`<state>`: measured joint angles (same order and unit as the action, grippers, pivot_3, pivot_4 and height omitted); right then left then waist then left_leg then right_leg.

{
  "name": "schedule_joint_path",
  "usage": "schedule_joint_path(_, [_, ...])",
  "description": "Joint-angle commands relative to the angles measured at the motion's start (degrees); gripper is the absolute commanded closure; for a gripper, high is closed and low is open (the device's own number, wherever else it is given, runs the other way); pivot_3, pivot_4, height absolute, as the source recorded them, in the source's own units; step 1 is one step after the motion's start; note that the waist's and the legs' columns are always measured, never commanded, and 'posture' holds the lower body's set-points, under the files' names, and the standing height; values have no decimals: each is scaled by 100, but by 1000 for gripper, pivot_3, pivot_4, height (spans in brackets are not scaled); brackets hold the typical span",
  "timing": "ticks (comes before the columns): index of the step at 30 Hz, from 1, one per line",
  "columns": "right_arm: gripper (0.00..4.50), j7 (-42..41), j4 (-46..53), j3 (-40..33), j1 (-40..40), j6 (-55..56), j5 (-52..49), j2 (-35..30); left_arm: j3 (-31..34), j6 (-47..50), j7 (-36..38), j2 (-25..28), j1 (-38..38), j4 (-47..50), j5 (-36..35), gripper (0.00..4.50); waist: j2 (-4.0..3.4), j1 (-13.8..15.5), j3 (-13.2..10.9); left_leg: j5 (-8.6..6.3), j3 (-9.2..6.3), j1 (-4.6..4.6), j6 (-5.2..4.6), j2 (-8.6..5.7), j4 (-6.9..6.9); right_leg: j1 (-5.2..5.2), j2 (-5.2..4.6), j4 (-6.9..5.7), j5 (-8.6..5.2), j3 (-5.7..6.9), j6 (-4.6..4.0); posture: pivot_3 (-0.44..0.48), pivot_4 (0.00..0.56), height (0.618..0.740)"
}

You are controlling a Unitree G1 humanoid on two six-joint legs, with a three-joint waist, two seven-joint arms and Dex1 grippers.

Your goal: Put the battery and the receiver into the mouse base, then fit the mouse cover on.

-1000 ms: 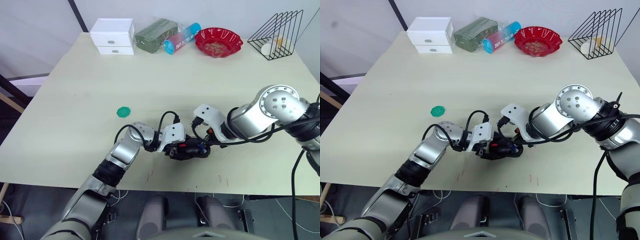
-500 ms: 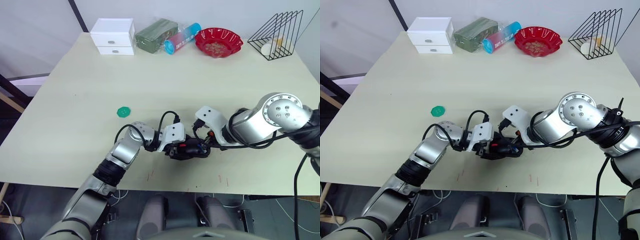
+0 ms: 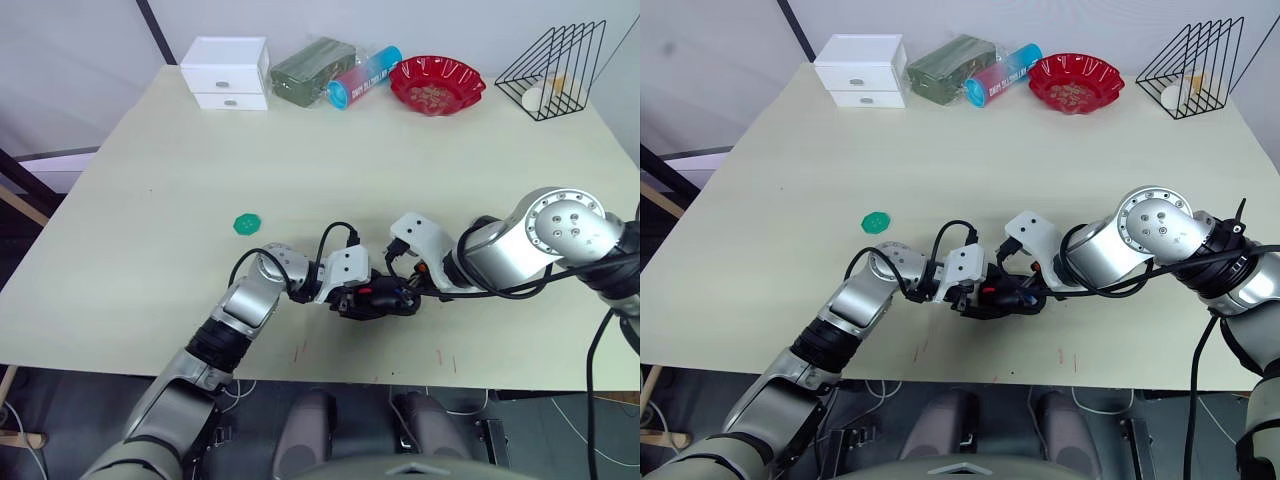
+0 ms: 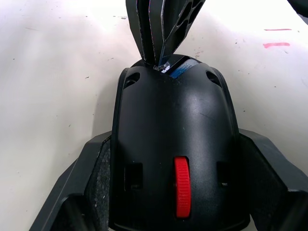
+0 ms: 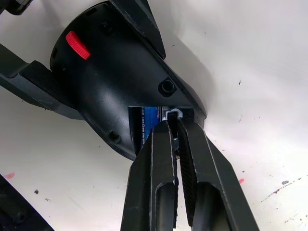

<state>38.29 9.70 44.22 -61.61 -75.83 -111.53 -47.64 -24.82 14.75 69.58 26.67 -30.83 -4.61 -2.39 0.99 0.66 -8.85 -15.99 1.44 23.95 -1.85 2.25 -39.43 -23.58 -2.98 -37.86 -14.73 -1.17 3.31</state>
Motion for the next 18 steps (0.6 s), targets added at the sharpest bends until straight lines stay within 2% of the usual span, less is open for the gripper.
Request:
schedule_joint_path(1, [4500,-122,123,67,65,-38,-147,73,-241,78,43,-9,66,-72,132,1534,0,0,0,0,0,0,0,0,0,0,0,0,0,0,0,0,150,740])
schedule_joint_path(8, [4500,-155,80,70,-60,-122,-147,110,-248,46,51,-29,34,-119,139,1534,0,0,0,0,0,0,0,0,0,0,0,0,0,0,0,0,150,740])
schedule_joint_path(11, [3553,-131,42,57,-91,-128,-147,136,-247,30,55,-29,32,-135,140,1534,0,1,0,0,0,0,0,0,0,0,0,1,0,1,0,0,150,740])
schedule_joint_path(13, [2726,-119,30,42,-96,-127,-147,145,-246,24,56,-32,32,-147,142,1534,0,4,0,0,-1,0,0,0,0,0,0,0,0,1,0,0,150,740])
schedule_joint_path(18, [2726,-144,15,28,-123,-160,-147,150,-245,22,54,-36,34,-149,149,1534,0,0,0,0,-3,1,0,0,2,0,-1,2,0,4,-1,0,150,740])
